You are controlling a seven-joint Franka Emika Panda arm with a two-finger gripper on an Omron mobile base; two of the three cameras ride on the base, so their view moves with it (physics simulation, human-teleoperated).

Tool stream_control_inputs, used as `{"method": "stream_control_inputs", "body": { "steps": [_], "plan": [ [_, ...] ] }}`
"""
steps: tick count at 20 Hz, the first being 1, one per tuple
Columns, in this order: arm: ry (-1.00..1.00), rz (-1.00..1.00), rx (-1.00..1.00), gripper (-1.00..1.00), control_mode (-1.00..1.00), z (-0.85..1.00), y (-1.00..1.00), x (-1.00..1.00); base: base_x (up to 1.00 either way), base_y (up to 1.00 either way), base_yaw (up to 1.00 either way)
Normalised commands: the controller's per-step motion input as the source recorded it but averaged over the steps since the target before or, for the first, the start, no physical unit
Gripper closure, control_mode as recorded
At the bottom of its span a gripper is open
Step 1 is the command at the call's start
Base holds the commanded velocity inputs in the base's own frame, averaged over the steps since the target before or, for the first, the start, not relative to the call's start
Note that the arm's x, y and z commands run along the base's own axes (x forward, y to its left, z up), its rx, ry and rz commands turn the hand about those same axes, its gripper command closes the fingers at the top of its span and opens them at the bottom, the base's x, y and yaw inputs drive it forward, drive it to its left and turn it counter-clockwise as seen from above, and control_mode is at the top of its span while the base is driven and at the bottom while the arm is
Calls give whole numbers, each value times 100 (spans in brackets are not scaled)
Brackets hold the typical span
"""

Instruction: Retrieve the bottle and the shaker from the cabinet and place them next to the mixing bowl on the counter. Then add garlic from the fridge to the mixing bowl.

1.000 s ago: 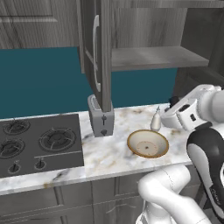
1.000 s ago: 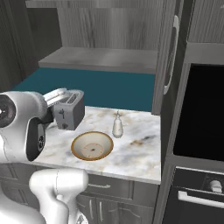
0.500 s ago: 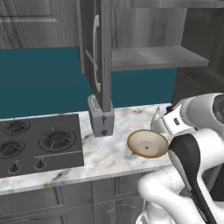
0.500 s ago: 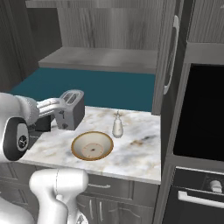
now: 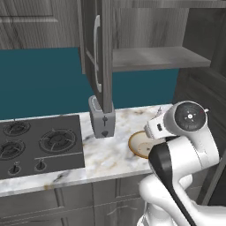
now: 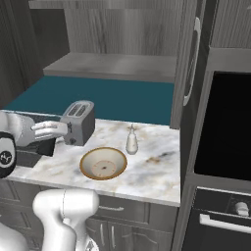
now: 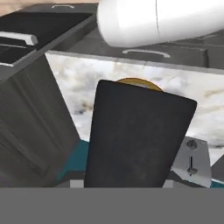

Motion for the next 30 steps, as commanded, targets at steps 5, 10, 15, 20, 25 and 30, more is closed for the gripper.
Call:
{"method": "stream_control_inputs", "body": {
  "steps": [5, 10, 15, 20, 25, 30],
  "plan": [
    [-3, -25, 0, 100, -100, -42, 5, 0, 0, 0, 0],
    [-9, -23, 0, 100, -100, -40, 8, 1, 0, 0, 0],
    [-17, -16, 0, 100, -100, -40, 21, 17, 0, 0, 0],
    [-18, -8, 0, 100, -100, -34, 13, 26, 0, 0, 0],
    [-6, 0, -2, 100, -100, -31, 0, 24, 0, 0, 0],
    [0, 0, -3, 100, -100, -21, 1, 26, 0, 0, 0]
  ]
}}
